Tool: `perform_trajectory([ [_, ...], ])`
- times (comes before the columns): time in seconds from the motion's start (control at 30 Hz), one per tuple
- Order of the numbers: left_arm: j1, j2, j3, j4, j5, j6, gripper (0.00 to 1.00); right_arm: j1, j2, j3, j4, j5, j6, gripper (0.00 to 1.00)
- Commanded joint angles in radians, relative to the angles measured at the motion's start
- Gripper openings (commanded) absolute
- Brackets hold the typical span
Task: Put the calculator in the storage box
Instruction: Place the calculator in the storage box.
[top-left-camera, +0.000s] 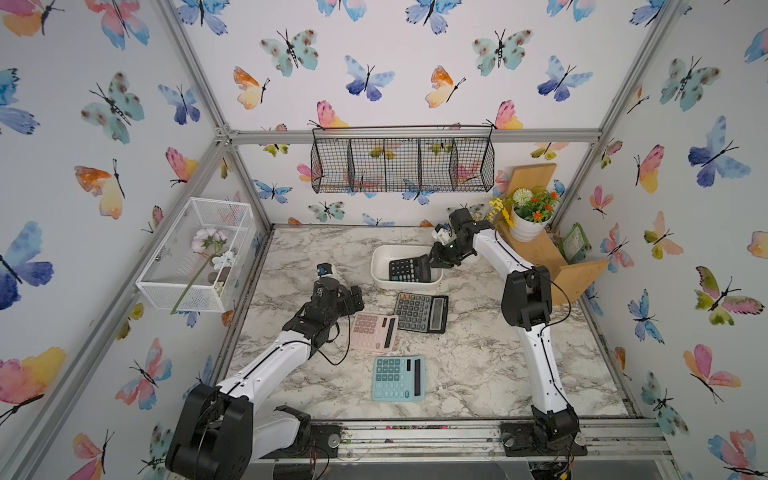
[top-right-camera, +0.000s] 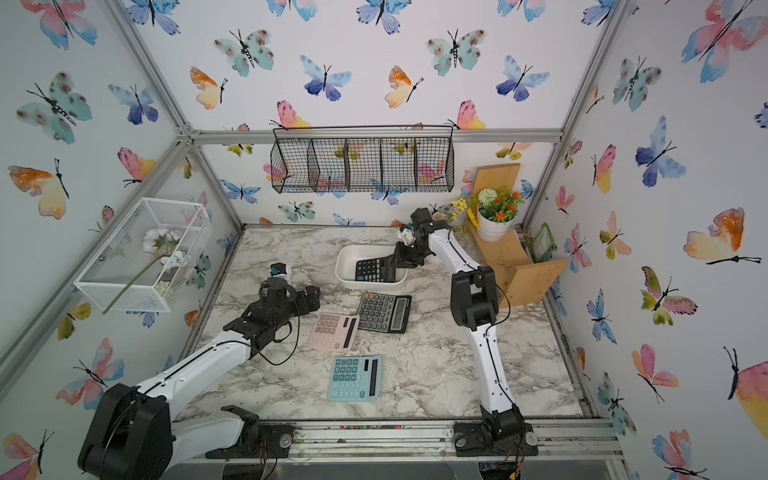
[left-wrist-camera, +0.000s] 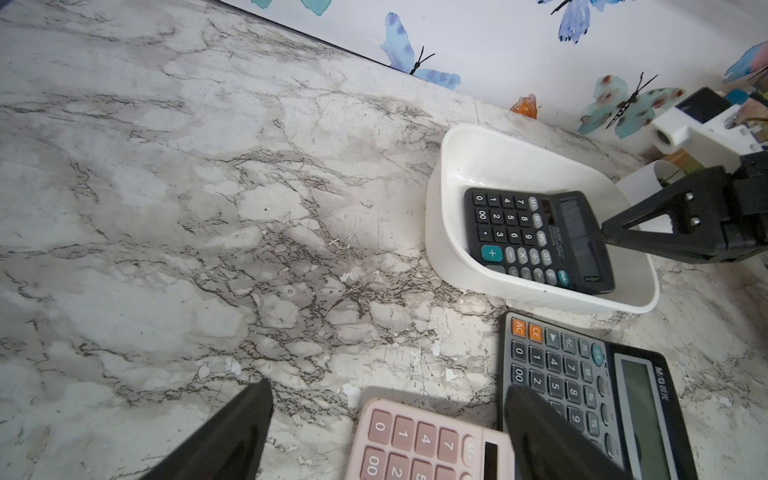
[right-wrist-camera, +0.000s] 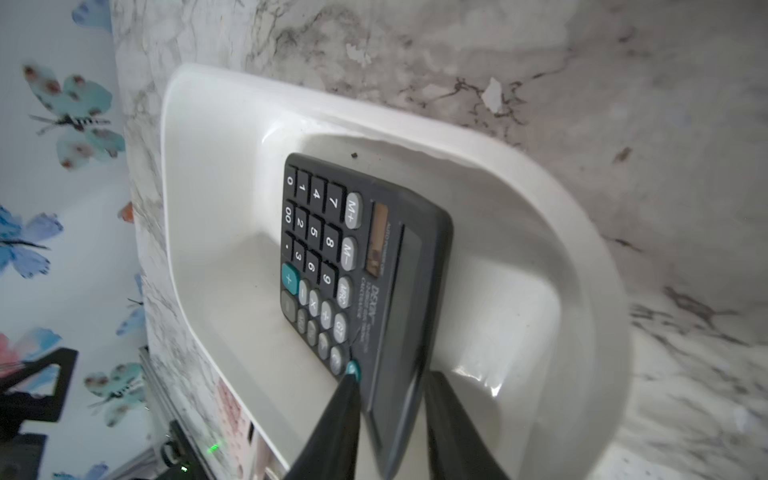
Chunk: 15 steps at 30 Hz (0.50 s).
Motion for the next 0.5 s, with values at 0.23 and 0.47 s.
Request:
perform_trajectory([
  [0.23, -0.003, -0.015, 0.023, -0.009, 0.001, 0.008, 0.94, 0.019, -0.239, -0.119, 0.087, 0.108, 0.032, 0.45],
  [0.47, -0.004, -0.037, 0.012, -0.011, -0.018, 0.007, 0.95, 0.082, -0.620, -0.577, 0.235, 0.231, 0.126, 0.49],
])
